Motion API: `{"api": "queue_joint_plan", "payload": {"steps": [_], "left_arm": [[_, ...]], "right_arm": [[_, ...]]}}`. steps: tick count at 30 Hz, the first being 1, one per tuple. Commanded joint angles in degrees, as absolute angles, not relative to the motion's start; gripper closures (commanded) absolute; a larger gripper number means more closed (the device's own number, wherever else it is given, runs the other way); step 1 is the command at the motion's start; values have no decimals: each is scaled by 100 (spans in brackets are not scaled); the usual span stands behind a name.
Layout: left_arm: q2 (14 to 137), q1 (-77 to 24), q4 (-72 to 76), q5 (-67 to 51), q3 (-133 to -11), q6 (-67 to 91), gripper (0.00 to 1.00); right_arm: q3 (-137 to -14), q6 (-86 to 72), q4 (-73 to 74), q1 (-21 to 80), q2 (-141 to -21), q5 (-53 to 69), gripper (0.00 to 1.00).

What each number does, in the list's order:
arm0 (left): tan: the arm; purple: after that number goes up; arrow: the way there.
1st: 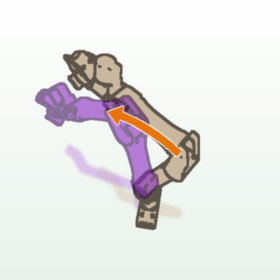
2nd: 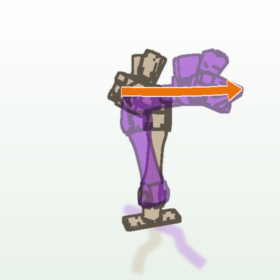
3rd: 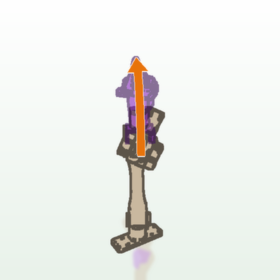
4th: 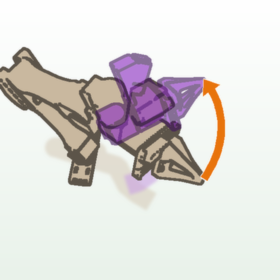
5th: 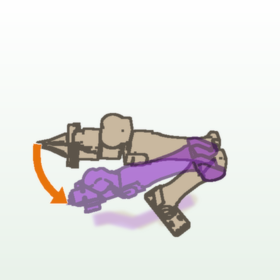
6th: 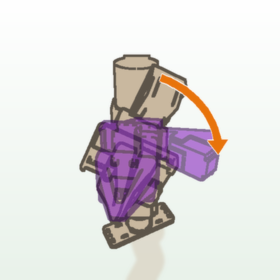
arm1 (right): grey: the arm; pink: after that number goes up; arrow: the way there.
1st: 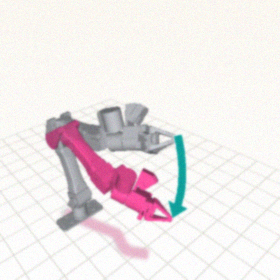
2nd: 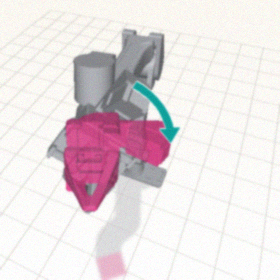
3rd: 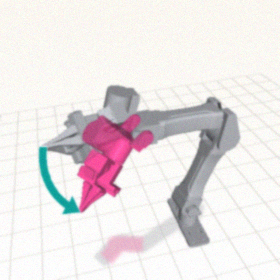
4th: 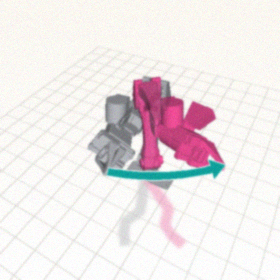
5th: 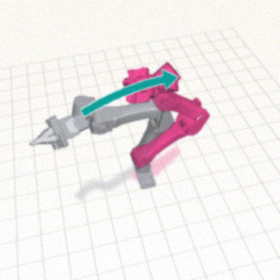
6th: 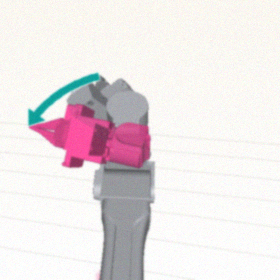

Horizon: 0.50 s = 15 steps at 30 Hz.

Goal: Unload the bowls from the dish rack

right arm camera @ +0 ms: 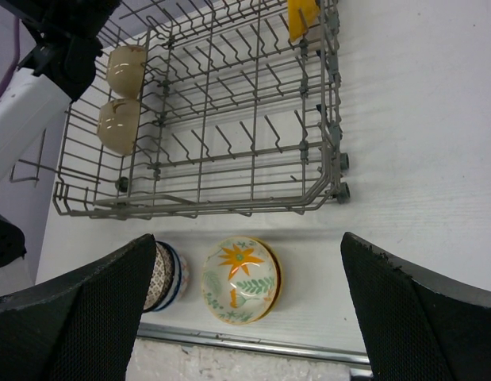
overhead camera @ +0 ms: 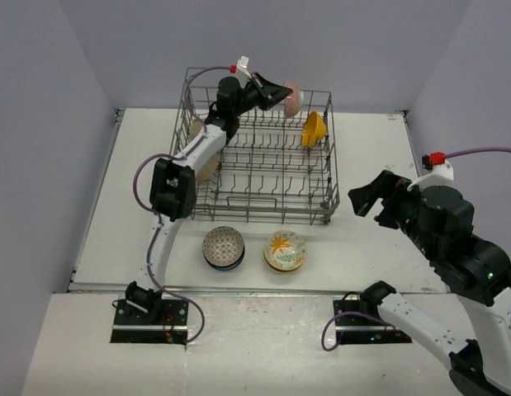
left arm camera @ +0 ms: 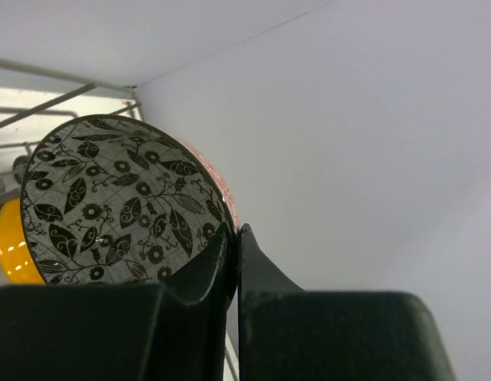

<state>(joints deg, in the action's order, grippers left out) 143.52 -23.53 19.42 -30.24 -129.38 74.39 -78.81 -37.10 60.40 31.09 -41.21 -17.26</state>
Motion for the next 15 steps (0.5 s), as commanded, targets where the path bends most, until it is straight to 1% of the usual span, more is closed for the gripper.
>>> {"api": "queue_joint_plan", "payload": {"steps": [1, 5, 7, 8, 9, 10, 11, 12, 13, 14, 15], "left_arm": [[13658, -2259, 2610, -3059, -12955, 7409, 100], [13422, -2259, 2243, -3129, -12964, 7103, 100], [13132, -2311, 1926, -3146, -12981, 6577, 100], [12992, -2355, 1359, -3129, -13016, 6313, 100], [12703, -2399, 962, -3077, -13078, 5632, 100], [12544, -2521, 619, -3033, -13174, 5268, 100], [12177, -2592, -55, -2945, -13175, 4934, 100], [11973, -2775, -540, -2823, -13175, 4235, 100], [11779, -2899, -902, -2673, -13157, 3862, 100], [11316, -3022, -1471, -2333, -12966, 3536, 100], [11059, -3293, -1703, -2129, -12781, 2959, 100]], "right_arm": [[-7866, -3718, 5968, 3102, -4104, -1846, 1], [-7910, -3683, 5950, 3094, -4131, -1872, 1], [-7989, -3656, 5950, 3094, -4157, -1925, 1], [-8015, -3604, 5959, 3094, -4201, -1986, 1], [-8103, -3577, 5950, 3094, -4227, -2021, 1], [-8138, -3499, 5950, 3102, -4262, -2056, 1], [-8191, -3455, 5959, 3103, -4350, -2118, 1], [-8287, -3419, 5959, 3094, -4403, -2144, 1], [-8332, -3332, 5959, 3094, -4456, -2179, 1], [-8376, -3296, 5950, 3094, -4508, -2241, 1], [-8463, -3270, 5950, 3094, -4613, -2285, 1]]}}
